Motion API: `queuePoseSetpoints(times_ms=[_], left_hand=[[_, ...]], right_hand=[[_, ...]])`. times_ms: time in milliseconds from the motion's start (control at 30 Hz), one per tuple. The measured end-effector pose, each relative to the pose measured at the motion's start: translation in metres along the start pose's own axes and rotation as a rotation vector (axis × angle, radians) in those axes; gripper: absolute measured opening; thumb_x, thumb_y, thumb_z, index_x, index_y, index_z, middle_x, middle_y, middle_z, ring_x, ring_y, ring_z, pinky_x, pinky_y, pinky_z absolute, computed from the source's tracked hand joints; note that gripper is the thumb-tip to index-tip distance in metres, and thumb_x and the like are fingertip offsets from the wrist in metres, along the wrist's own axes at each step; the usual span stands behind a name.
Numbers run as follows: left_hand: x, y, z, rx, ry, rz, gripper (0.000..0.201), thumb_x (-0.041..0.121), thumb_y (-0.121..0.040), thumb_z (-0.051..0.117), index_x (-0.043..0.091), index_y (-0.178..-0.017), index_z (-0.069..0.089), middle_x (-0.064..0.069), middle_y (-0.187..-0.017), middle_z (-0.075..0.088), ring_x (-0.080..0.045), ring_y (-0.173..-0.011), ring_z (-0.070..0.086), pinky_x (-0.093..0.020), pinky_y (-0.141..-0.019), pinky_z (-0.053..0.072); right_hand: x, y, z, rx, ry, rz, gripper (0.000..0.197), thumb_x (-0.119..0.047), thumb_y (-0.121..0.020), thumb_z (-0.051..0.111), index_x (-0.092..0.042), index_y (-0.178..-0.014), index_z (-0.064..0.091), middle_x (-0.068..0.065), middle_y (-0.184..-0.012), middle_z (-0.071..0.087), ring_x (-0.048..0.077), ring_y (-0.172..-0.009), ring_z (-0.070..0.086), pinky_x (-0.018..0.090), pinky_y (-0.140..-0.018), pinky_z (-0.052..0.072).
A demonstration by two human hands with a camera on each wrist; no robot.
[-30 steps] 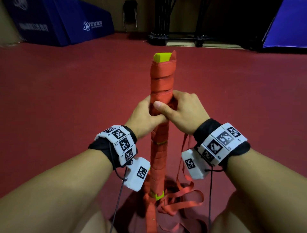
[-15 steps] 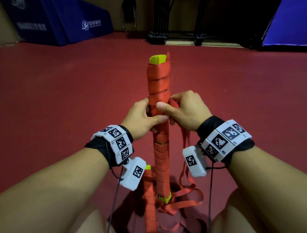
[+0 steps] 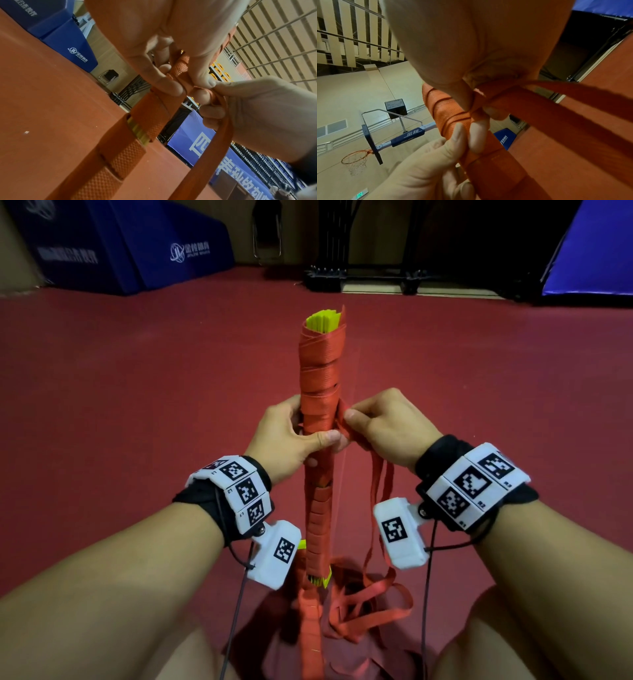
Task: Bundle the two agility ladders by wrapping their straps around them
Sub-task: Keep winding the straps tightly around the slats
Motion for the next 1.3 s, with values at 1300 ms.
queuePoseSetpoints(times_ms=[1300], left_hand=[[0.005,-0.003,0.001,0.095,-0.071,0.071,0.052,0.034,-0.057,0.079,0.049,-0.106,0.068,0.002,-0.098,0.077,-0.019,-0.084,0.072,-0.031,-0.073,0.056]], right_hand=[[-0.005,-0.001,0.008,0.257,0.333,0.068,0.054,-0.06,-0.096,0.042,-0.012,-0.096,0.066,0.02,-0.096,0.067,0.044,-0.098,0.059,0.041,-0.079,0.044]])
Point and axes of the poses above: each hand's wrist, its own y-axis away from the middle knuckle, its own z-axis out of the palm, x = y × z, the point moved 7 cm from there along -y, towards the middle knuckle
